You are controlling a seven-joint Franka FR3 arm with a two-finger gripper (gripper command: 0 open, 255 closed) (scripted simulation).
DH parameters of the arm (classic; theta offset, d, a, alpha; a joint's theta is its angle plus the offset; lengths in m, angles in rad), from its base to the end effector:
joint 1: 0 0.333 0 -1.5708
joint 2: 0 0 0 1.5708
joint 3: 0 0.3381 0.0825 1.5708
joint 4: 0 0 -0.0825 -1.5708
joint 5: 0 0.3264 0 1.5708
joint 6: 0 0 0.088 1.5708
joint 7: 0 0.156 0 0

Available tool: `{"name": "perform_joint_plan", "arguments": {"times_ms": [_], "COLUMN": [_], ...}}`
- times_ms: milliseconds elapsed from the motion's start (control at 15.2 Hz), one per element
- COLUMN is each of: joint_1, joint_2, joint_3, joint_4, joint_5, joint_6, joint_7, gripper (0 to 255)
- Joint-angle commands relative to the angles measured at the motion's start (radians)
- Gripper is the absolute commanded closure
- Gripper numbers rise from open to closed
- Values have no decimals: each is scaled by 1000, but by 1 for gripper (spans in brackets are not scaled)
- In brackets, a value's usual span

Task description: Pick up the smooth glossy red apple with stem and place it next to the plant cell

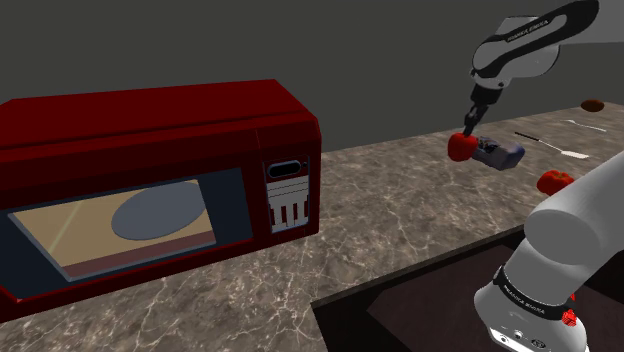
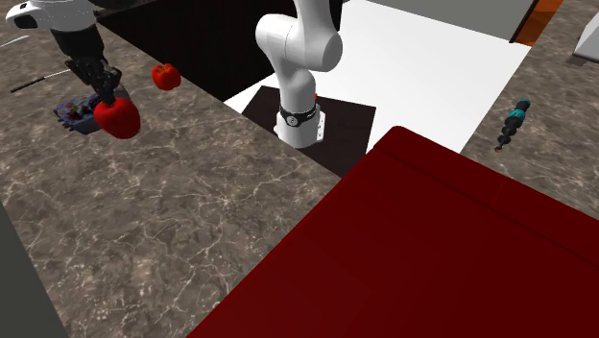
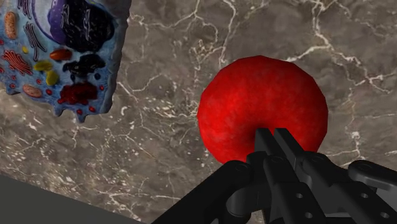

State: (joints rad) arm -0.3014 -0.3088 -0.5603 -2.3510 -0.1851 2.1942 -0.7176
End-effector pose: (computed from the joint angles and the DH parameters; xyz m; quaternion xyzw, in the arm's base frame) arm 0.2570 -0.3348 0.4432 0.9982 -0.0158 0.0428 0.0380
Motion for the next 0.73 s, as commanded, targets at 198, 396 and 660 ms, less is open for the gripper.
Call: {"name": "perform_joint_plan", "arguments": {"times_ms": [198, 396, 660], "joint_1": [4, 7, 7], "joint_2": [34, 55, 55], "joint_3": [-15, -24, -24], "joint_4": [-42, -63, -63], "joint_5": [10, 17, 17], "joint_6": [75, 115, 115], "joint_7": [-9, -16, -16], "gripper": [255, 255, 255]}}
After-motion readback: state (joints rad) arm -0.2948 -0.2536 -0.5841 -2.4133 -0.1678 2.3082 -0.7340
